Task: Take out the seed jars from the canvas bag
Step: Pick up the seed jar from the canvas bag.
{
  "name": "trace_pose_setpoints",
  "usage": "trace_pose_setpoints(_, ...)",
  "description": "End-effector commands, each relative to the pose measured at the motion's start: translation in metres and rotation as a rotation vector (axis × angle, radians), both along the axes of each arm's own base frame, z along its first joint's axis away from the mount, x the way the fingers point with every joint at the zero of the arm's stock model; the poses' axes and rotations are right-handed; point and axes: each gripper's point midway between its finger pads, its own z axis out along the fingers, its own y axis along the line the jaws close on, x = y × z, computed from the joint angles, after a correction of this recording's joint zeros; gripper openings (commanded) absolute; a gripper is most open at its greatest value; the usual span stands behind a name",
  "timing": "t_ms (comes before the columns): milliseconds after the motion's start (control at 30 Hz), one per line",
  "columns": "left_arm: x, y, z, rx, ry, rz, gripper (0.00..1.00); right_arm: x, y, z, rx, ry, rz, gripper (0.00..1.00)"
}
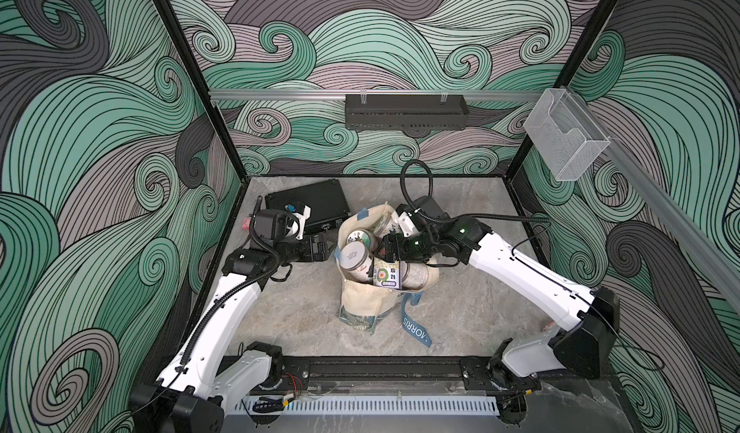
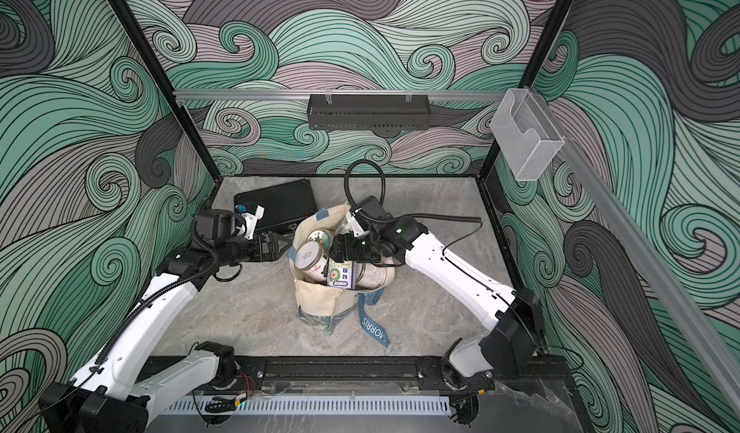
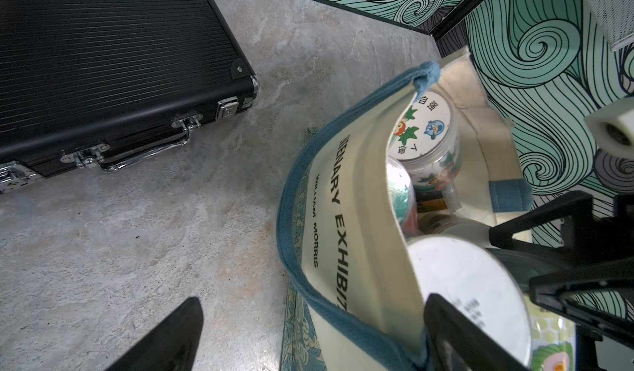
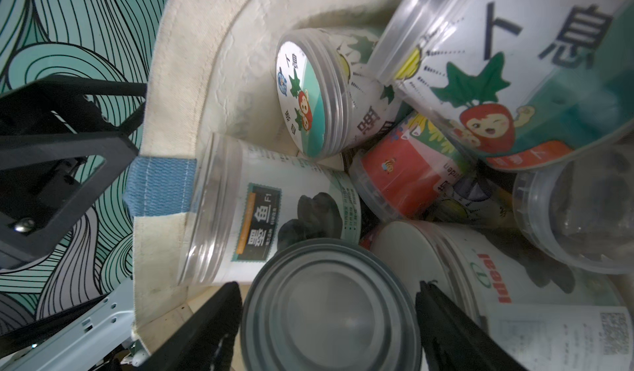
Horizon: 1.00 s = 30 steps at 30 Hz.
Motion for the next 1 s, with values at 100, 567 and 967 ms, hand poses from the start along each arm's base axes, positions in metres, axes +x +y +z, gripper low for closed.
trace_pose_setpoints(100, 0.000, 0.000, 0.004, 0.009, -0.029, -0.006, 0.99, -0.010, 0.008, -0.005, -0.001, 0.024, 0.027, 0.82)
trace_pose_setpoints(567, -0.001, 0.000, 0.004, 0.010, -0.030, -0.006, 0.99, -0.021, 0.002, -0.010, -0.020, 0.030, 0.045, 0.85)
trace_pose_setpoints(967, -0.002, 0.002, 0.008, 0.017, -0.043, 0.003, 0.99, -0.014, 0.004, 0.001, -0.011, -0.018, 0.024, 0.72)
